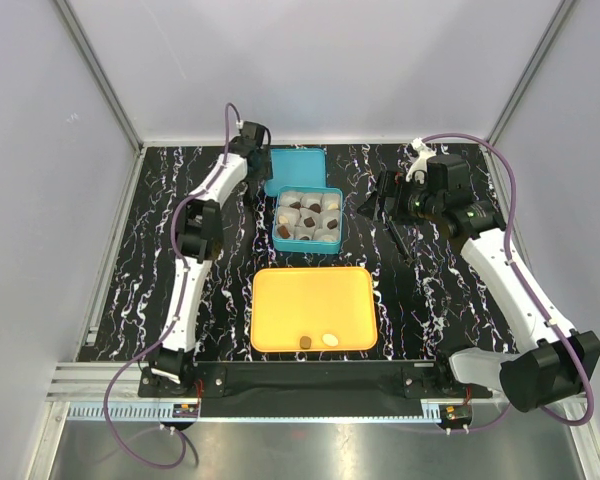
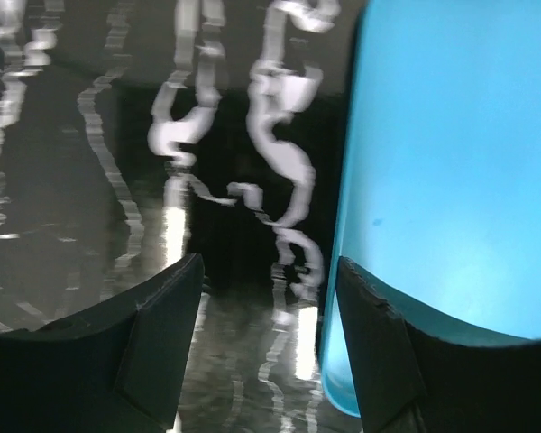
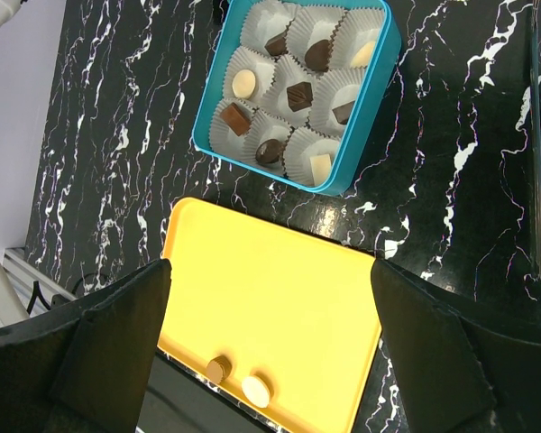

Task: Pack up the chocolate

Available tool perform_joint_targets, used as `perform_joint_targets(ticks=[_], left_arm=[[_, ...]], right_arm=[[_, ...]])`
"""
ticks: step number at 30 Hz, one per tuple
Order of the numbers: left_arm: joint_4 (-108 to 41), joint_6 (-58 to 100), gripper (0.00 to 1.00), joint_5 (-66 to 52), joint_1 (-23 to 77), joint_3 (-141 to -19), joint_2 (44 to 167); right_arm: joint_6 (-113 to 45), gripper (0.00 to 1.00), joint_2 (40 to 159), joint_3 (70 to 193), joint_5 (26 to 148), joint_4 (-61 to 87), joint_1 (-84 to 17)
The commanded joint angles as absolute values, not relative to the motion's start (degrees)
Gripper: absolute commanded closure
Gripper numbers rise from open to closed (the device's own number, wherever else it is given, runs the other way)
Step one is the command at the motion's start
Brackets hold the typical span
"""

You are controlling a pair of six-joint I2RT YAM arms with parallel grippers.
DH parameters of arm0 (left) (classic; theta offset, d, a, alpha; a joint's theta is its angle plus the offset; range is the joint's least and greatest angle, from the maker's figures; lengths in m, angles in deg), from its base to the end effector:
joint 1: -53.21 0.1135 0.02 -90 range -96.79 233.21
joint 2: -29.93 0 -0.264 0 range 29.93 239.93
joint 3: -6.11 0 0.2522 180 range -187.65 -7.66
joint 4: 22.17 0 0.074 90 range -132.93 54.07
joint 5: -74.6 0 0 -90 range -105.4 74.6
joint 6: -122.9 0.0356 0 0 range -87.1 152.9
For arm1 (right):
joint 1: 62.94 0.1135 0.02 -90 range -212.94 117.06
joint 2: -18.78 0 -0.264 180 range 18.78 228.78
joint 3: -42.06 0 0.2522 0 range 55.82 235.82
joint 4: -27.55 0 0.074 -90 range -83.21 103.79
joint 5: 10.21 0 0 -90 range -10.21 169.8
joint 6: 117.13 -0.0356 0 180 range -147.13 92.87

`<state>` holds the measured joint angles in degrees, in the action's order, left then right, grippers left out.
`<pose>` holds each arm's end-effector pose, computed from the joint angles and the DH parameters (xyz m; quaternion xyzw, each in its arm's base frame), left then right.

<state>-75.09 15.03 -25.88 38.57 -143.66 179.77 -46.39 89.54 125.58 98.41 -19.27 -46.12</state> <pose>0.5493 -0.1368 0.1588 -0.0556 0.9431 -0.0053 0.3277 0.2535 0.0885 0.3581 -0.0573 0.8730 0.2792 0.3958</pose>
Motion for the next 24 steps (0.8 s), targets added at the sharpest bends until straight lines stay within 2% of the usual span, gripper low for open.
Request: perform_joint_targets(ticks=[1, 7, 11, 17, 18, 21, 22, 24], left_arm=[[-76.8, 13.6, 0.35, -29.5, 41.6, -139.6, 176.2], [-77.4, 11.1, 0.42, -29.4, 44.0, -135.3, 172.8], [-80.0, 10.5, 0.52, -32.4, 44.9, -133.3, 170.4], [-78.3, 8.9, 0.67, -32.8, 45.8, -122.3, 162.7], [-77.9, 9.0, 0.74, -30.9, 46.1, -120.9, 161.8], [-80.1, 9.1, 0.87, -29.2, 46.4, -121.1, 161.6], [-80.7, 9.1, 0.94, -28.9, 46.4, -121.5, 161.4], [-81.6, 9.0, 1.00, -28.4, 46.4, -121.1, 160.7]], right_arm=[[-45.6, 0.01, 88.3, 128.0, 98.1, -19.4, -45.4], [-45.3, 0.00, 88.0, 127.5, 96.9, -19.6, -45.2], [-45.2, 0.00, 87.6, 127.2, 95.9, -20.0, -45.2], [-45.2, 0.00, 87.4, 127.4, 94.6, -21.1, -45.0], [-45.2, 0.00, 87.4, 127.3, 94.5, -21.4, -45.0], [-45.3, 0.00, 87.3, 127.2, 93.9, -22.5, -44.9], [-45.5, 0.00, 87.2, 127.3, 93.7, -22.7, -44.8], [-45.7, 0.01, 86.9, 127.1, 93.2, -22.6, -44.7]])
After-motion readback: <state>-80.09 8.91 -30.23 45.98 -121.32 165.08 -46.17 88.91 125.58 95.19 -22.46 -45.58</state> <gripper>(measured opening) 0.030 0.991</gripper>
